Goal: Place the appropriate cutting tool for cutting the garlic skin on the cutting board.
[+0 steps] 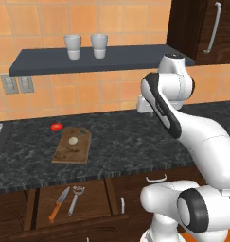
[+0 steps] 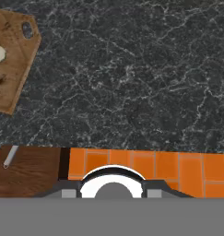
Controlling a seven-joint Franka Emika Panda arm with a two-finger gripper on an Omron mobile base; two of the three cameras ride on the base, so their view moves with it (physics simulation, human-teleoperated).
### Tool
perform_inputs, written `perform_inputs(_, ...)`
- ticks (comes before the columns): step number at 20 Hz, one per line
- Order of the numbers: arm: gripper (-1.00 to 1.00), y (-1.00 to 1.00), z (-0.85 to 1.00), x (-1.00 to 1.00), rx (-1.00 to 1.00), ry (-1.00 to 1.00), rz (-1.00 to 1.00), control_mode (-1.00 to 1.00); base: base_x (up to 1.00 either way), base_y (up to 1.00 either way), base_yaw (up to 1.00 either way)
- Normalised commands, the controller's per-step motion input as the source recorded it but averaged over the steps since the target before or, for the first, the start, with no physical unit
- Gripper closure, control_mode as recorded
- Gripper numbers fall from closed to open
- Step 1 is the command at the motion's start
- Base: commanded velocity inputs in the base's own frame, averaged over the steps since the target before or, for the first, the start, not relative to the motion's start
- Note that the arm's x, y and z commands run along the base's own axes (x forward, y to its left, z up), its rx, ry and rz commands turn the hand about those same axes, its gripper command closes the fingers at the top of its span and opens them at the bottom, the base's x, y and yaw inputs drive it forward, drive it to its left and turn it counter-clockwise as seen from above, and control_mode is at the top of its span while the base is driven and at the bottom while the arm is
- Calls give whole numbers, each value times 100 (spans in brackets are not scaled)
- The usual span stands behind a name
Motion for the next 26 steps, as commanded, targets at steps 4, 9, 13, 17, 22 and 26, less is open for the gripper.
perform_inputs(4, -100, 6, -26, -63, -1, -5, 0, -100, 0, 0, 0)
perform_inputs(9, -100, 87, -67, -98, -8, -4, -1, -100, 0, 0, 0)
perform_inputs(13, -100, 100, -74, -40, 0, 0, 1, -100, 0, 0, 0)
perform_inputs(17, -100, 100, -89, -15, -1, 0, 0, -100, 0, 0, 0)
perform_inputs(22, -100, 91, -65, 5, 0, 1, -1, -100, 0, 0, 0)
perform_inputs(26, -100, 46, -58, 24, 1, 7, 0, -100, 0, 0, 0)
